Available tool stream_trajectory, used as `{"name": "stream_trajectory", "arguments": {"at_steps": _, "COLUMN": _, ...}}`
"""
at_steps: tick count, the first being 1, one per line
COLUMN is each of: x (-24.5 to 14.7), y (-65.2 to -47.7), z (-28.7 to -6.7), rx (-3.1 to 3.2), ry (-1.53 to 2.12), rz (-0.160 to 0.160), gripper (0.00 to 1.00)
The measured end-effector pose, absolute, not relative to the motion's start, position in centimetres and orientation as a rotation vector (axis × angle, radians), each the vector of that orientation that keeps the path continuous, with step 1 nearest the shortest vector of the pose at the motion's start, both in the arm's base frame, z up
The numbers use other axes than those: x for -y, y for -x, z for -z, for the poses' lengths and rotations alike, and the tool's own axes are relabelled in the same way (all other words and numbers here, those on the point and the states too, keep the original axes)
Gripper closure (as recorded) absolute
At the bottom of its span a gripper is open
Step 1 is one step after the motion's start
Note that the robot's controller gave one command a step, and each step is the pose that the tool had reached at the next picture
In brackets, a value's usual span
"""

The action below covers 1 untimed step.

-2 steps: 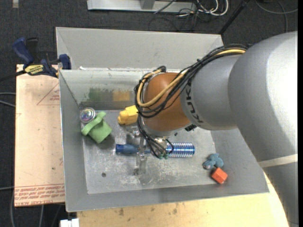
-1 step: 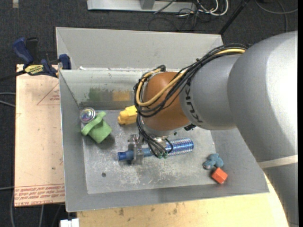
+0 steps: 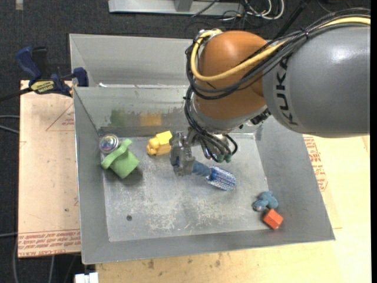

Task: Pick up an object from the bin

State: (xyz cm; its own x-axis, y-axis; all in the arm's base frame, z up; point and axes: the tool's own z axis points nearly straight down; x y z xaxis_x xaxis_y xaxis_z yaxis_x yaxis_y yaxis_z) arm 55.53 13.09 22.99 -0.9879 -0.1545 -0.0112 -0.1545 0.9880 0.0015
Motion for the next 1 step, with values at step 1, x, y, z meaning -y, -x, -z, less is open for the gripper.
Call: {"name": "stream_trajectory", "arguments": {"at_steps": 1, "x": -17.56, "y": -55.98, "z": -16.01, "rx": -3.144, "ry": -0.108, "rz": 0.0, "gripper": 1.0}}
